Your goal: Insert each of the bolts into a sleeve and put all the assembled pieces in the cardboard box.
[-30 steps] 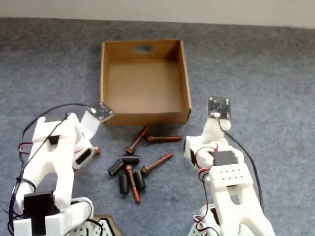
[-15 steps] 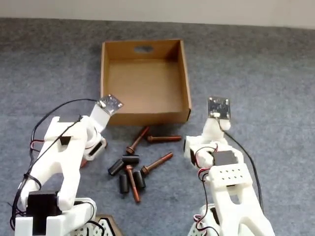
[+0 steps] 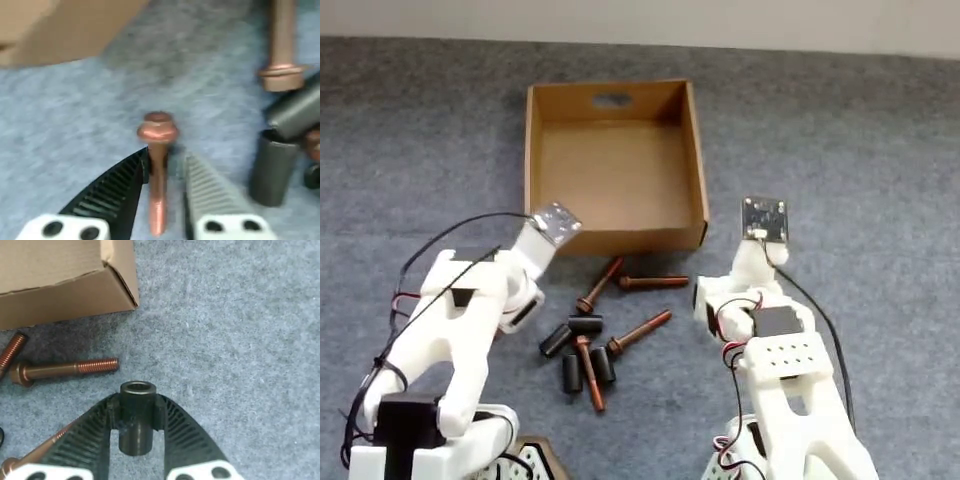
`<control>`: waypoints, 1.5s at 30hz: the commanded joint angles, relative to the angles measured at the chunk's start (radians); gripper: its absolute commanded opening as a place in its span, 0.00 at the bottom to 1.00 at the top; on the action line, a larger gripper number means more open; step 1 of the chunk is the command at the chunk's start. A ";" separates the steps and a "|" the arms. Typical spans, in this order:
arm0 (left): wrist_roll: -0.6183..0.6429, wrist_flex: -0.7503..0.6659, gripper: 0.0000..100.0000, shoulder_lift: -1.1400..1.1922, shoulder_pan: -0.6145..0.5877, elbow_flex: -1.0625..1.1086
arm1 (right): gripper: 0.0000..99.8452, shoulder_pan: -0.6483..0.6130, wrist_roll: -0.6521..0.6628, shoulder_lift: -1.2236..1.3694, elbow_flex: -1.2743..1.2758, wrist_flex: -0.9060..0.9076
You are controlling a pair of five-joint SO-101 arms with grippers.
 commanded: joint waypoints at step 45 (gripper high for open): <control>0.718 -0.710 0.01 -0.714 0.656 -0.038 | 0.01 -0.124 0.068 -1.012 0.578 -0.401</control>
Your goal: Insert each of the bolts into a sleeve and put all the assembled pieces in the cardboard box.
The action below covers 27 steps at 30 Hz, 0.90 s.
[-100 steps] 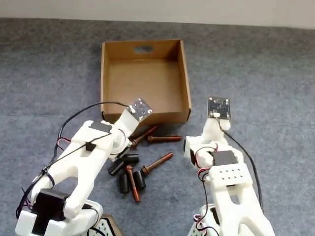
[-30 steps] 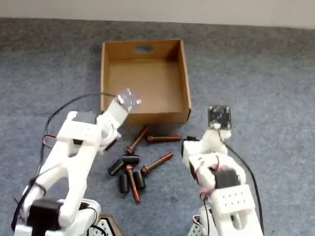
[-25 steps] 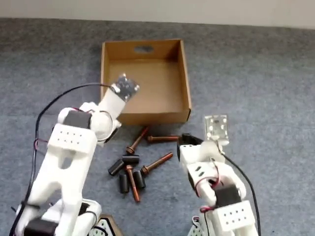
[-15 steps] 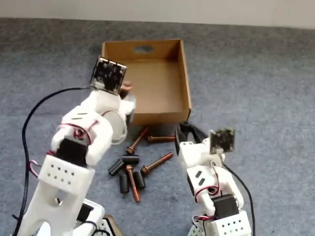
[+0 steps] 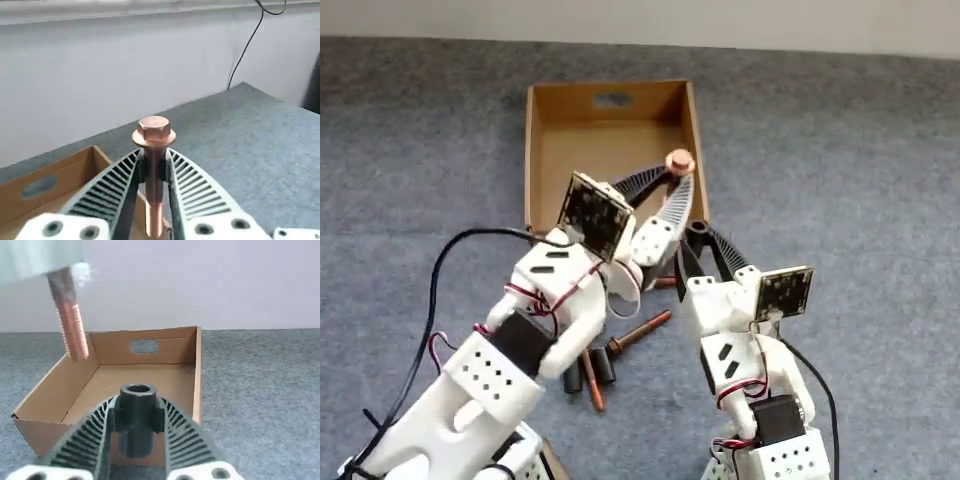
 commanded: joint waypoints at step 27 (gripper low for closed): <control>0.009 -0.193 0.01 0.321 0.096 -0.113 | 0.01 -0.004 0.020 -0.008 0.088 -0.025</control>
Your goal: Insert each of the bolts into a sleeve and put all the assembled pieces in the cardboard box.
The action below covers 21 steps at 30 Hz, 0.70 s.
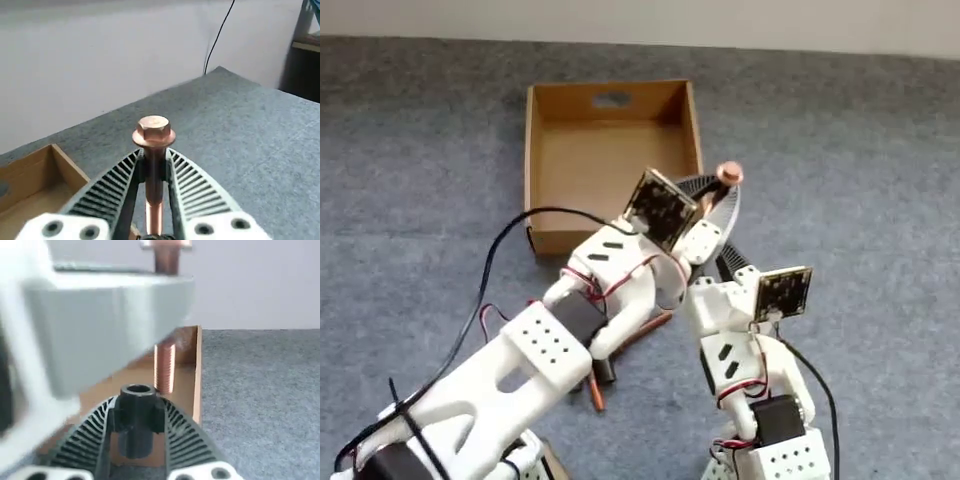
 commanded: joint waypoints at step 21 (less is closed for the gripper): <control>0.021 0.095 0.01 -0.130 -0.010 -0.056 | 0.01 0.010 0.012 -0.008 0.071 -0.027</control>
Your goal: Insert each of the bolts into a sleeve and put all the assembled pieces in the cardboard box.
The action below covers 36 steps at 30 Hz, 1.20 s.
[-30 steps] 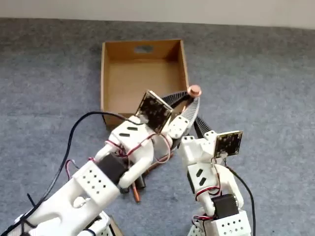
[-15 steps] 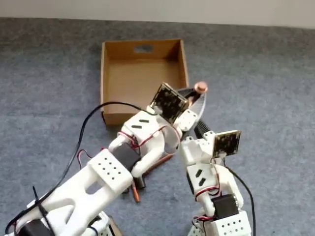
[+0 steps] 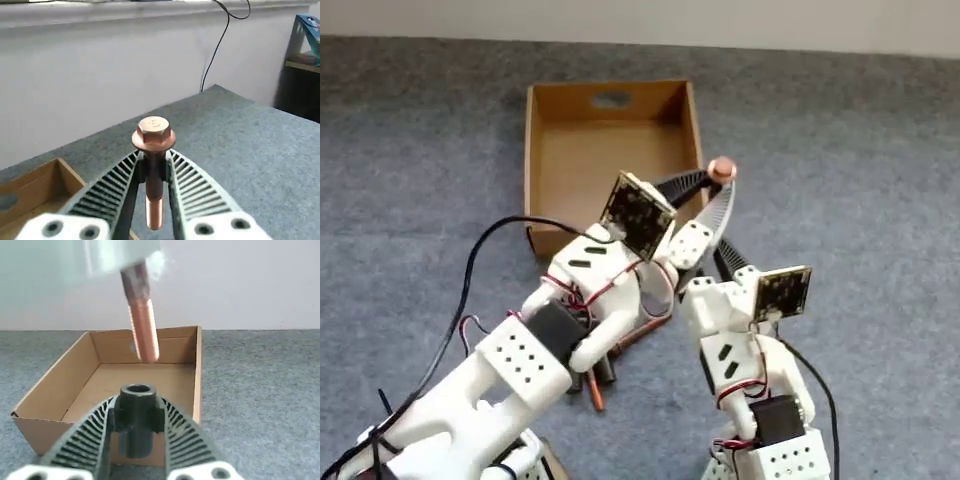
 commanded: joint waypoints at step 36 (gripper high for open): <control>0.147 0.336 0.01 0.091 -0.042 -0.274 | 0.01 0.050 0.012 -0.008 0.050 -0.027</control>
